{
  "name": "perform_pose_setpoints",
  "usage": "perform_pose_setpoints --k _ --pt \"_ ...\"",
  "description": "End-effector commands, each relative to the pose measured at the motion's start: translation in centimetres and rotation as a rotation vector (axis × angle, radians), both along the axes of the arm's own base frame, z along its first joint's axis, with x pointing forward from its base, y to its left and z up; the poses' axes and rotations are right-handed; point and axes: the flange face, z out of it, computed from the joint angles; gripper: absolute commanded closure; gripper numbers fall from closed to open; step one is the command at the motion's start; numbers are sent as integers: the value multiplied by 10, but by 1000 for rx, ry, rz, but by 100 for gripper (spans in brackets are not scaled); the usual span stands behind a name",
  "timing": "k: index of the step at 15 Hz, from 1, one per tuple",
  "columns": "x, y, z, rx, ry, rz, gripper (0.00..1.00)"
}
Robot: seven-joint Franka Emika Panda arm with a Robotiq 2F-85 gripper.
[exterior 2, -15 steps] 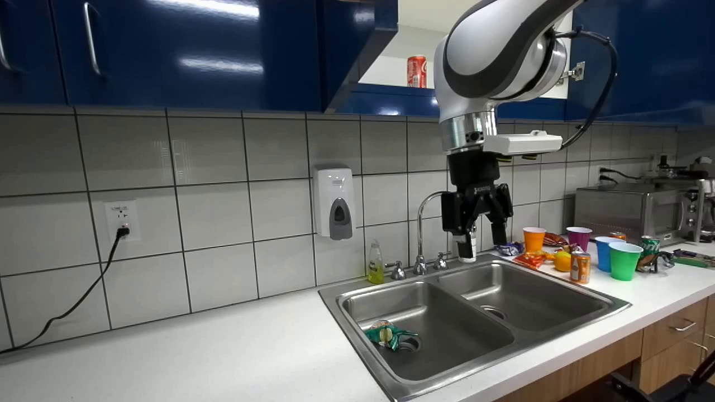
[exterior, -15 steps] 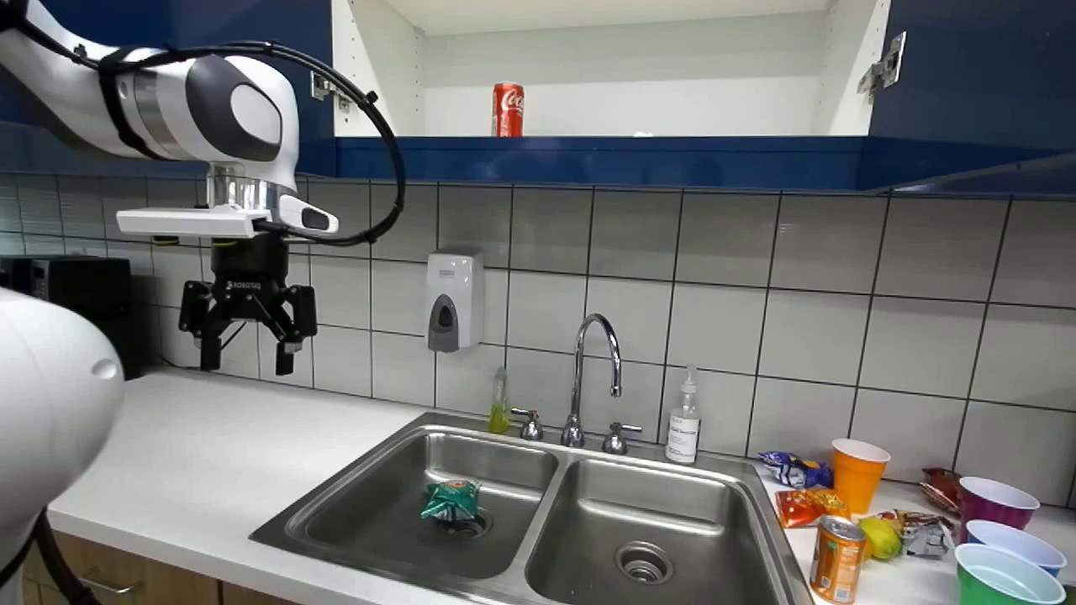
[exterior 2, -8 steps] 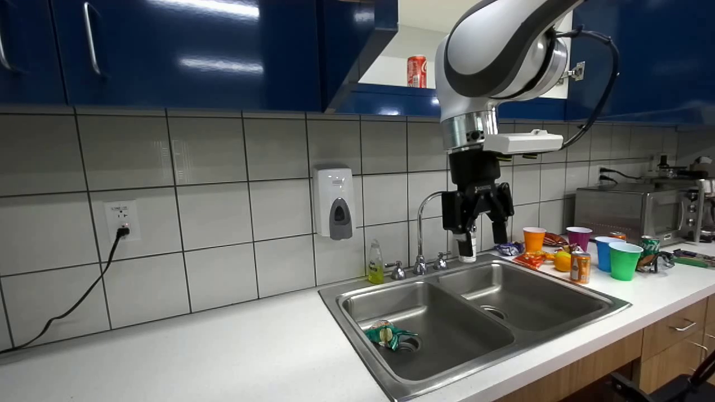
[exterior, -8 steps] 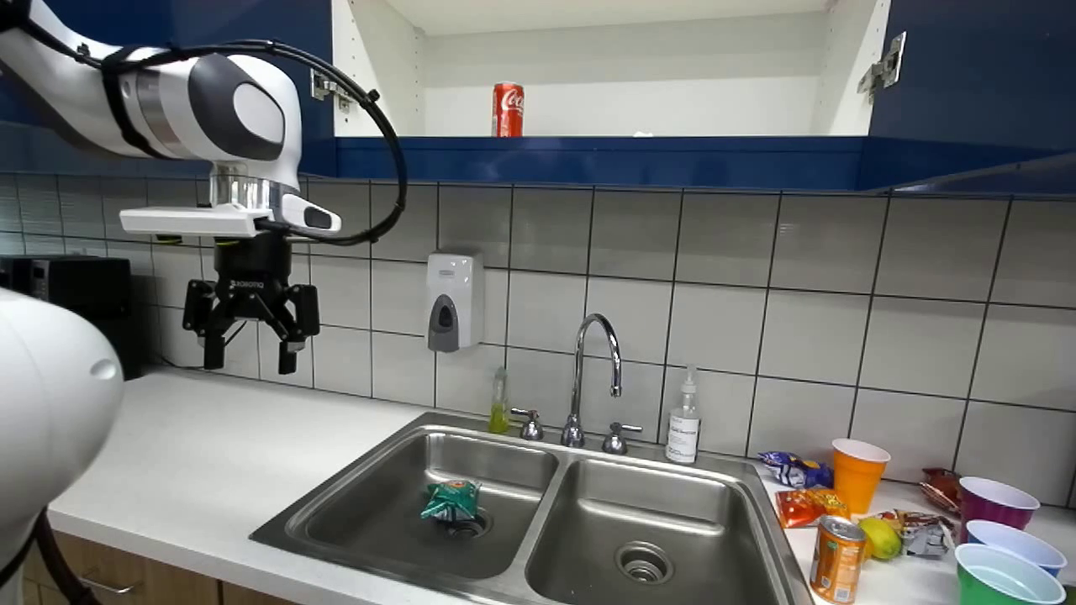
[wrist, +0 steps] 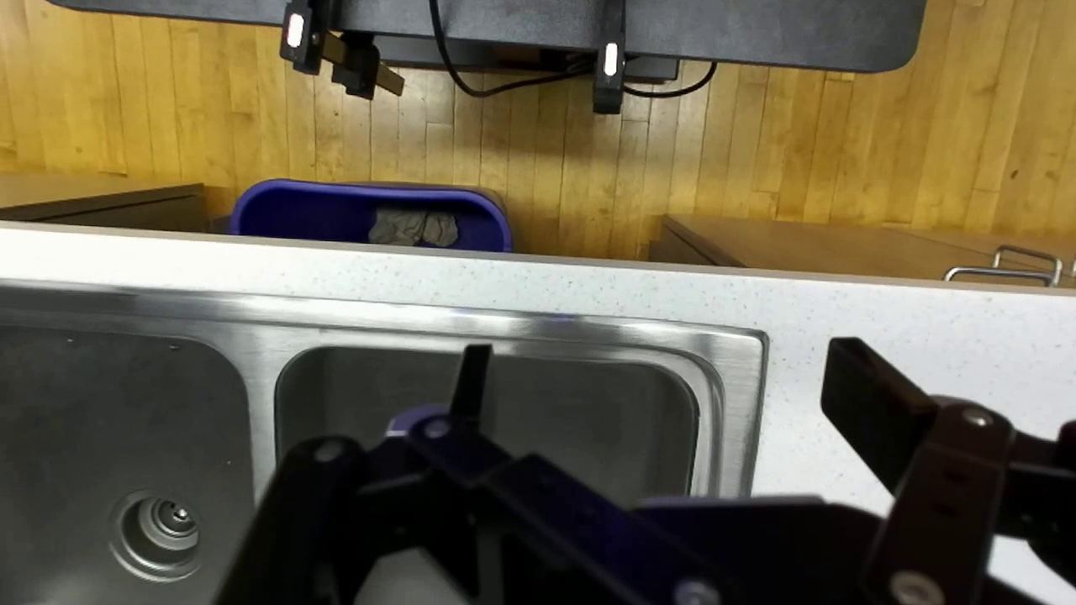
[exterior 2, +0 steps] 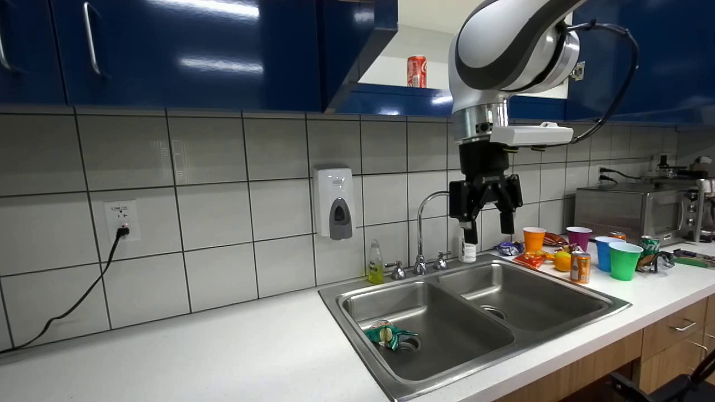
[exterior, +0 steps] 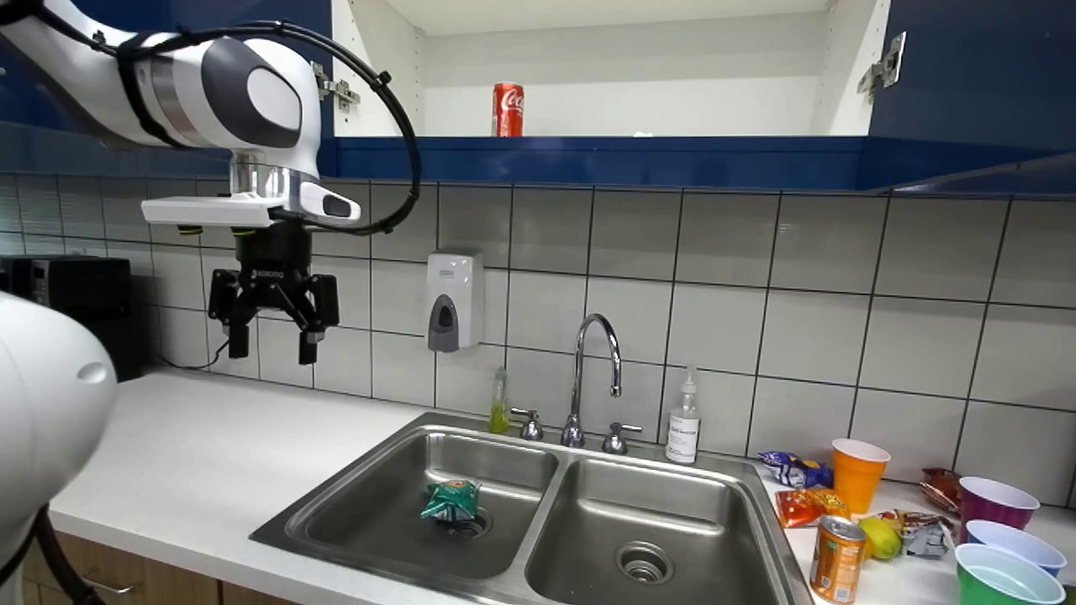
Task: Remove the red can from the upper cabinet and put it in the sink on the left.
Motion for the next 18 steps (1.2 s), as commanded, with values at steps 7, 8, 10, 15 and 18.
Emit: perform_pose_setpoints --k 7,8,10,15,18 --pt "-1 -28 51 -55 -118 -108 0" --pt "0 -30 56 -56 -130 -112 0" --pt "1 -32 67 -59 -154 -125 0" --pt "-1 -34 99 -69 -220 -153 0" --pt "0 -36 121 -80 -261 -163 0"
